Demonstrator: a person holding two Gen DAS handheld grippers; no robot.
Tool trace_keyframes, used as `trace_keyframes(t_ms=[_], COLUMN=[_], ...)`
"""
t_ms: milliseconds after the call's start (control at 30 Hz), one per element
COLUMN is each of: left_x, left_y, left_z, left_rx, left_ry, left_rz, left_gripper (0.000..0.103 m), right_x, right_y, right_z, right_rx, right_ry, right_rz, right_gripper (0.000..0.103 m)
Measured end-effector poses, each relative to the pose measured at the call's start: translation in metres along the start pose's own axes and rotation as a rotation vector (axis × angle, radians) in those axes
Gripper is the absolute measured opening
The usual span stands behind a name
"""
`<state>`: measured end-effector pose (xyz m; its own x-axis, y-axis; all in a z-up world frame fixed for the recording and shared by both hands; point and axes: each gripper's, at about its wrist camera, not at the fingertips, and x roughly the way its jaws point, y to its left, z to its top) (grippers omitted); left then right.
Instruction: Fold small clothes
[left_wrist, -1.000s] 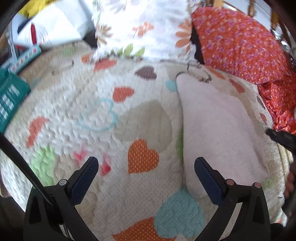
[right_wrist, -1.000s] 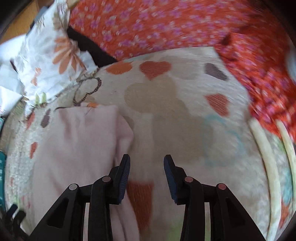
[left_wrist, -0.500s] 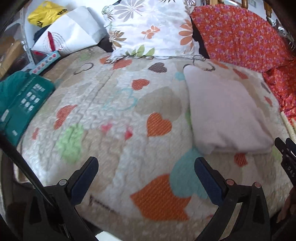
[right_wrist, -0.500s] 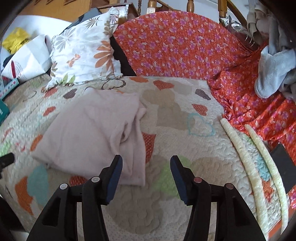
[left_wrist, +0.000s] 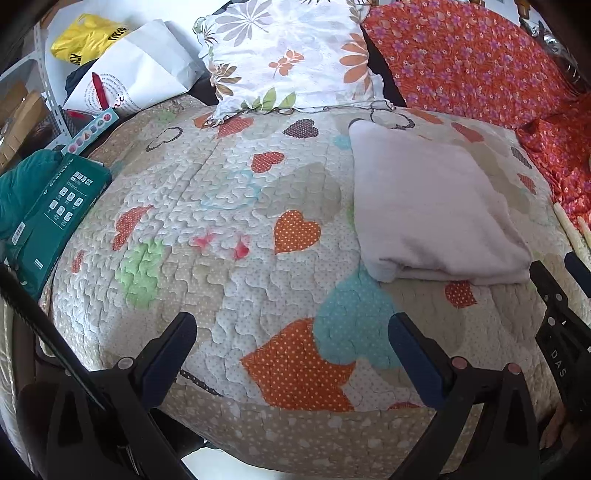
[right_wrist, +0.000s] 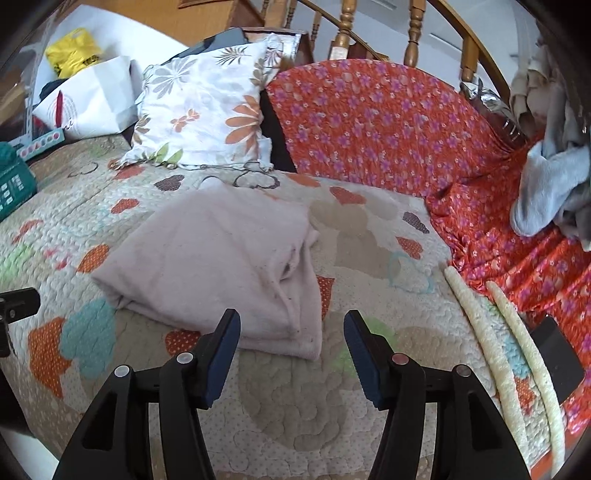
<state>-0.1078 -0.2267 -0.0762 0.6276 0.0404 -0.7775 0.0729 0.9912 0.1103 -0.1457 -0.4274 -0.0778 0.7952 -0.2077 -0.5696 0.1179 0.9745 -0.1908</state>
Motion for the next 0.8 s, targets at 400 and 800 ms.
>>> trace_keyframes(t_ms=[400, 800], left_x=[0.014, 0.028], left_y=[-0.001, -0.002], left_z=[-0.002, -0.003], left_rx=[-0.001, 0.008], left_ry=[0.044, 0.073], left_rz=[-0.02, -0.01], left_gripper=[0.103, 0.103], right_x=[0.007, 0.014], right_y=[-0.004, 0.0], right_z=[0.0, -0.002], right_rx=[0.038, 0.033], right_ry=[0.033, 0.056], right_rz=[0.018, 0.03], right_gripper=[0.065, 0.065])
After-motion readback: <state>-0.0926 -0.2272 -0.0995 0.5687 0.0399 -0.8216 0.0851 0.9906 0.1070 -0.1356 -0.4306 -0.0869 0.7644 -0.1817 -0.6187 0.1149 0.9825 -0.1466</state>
